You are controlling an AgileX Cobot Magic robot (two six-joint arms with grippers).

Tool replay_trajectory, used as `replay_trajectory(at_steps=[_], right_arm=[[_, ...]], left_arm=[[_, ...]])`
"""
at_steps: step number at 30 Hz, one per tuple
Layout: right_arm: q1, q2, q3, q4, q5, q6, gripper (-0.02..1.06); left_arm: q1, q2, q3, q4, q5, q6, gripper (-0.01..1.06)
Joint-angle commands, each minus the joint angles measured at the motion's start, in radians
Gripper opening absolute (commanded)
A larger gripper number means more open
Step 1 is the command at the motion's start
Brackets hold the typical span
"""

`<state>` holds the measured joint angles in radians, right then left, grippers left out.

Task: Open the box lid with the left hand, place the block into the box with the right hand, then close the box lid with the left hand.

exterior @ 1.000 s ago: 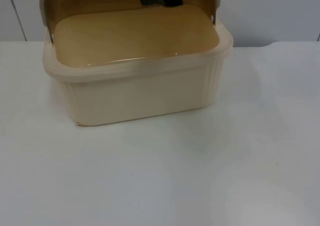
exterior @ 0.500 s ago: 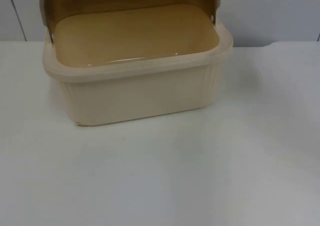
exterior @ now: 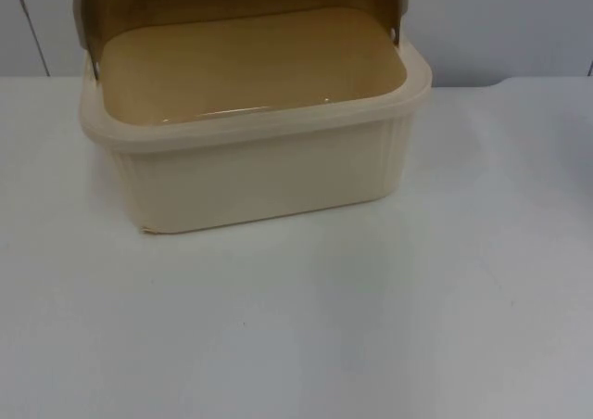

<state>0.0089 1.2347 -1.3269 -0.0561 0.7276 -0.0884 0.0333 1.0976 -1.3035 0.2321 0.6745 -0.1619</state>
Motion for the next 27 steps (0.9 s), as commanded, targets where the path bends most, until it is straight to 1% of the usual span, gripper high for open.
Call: replay_trajectory(at_steps=[1,5,6,7,8,10,12,13,16,18,19,20,21,22,24,25,27], right_arm=[[-0.013,-0.068,-0.007,-0.106,0.034,0.058,1.05],[-0.013,-0.108,-0.007,-0.097,0.030,0.051,1.05],[-0.013,-0.111,-0.007,-0.097,0.023,0.051,1.05],[-0.013,-0.111,-0.007,-0.097,0.023,0.051,1.05],[-0.013,-0.111,-0.007,-0.097,0.021,0.051,1.05],[-0.013,-0.111,-0.005,-0.095,0.024,0.053,1.05],[-0.013,-0.111,-0.005,-0.088,0.028,0.053,1.05],[-0.013,-0.111,-0.005,-0.088,0.028,0.053,1.05],[-0.013,-0.111,-0.005,-0.088,0.035,0.053,1.05],[-0.013,-0.111,-0.005,-0.088,0.036,0.053,1.05],[-0.013,-0.111,-0.005,-0.088,0.036,0.053,1.05],[-0.013,-0.111,-0.005,-0.088,0.036,0.053,1.05],[-0.013,-0.111,-0.005,-0.088,0.036,0.053,1.05],[-0.013,-0.111,-0.005,-0.088,0.036,0.053,1.05],[-0.013,-0.111,-0.005,-0.092,0.036,0.053,1.05],[-0.013,-0.111,-0.005,-0.092,0.036,0.053,1.05],[-0.013,-0.111,-0.005,-0.095,0.036,0.053,1.05]], left_arm=[[0.002,0.002,0.002,-0.011,-0.011,0.001,1.05],[0.002,0.002,0.002,-0.030,-0.007,0.003,1.05],[0.002,0.002,0.002,-0.058,-0.007,0.030,1.05],[0.002,0.002,0.002,-0.058,-0.007,0.030,1.05],[0.002,0.002,0.002,-0.075,-0.007,0.049,1.05],[0.002,0.011,0.002,-0.146,-0.011,0.127,1.05],[0.002,0.040,0.002,-0.191,-0.033,0.162,1.05],[0.002,0.040,0.002,-0.191,-0.033,0.162,1.05],[-0.006,0.128,-0.012,-0.254,-0.052,0.230,1.05],[-0.047,0.194,-0.046,-0.285,-0.052,0.300,1.05],[-0.047,0.194,-0.046,-0.285,-0.052,0.300,1.05],[-0.074,0.229,-0.072,-0.292,-0.052,0.334,1.05],[-0.110,0.259,-0.103,-0.292,-0.052,0.368,1.05],[-0.171,0.313,-0.155,-0.292,-0.052,0.445,1.05],[-0.244,0.382,-0.226,-0.266,-0.058,0.570,1.05],[-0.244,0.382,-0.226,-0.266,-0.058,0.570,1.05],[-0.301,0.438,-0.280,-0.187,-0.079,0.647,1.05]])
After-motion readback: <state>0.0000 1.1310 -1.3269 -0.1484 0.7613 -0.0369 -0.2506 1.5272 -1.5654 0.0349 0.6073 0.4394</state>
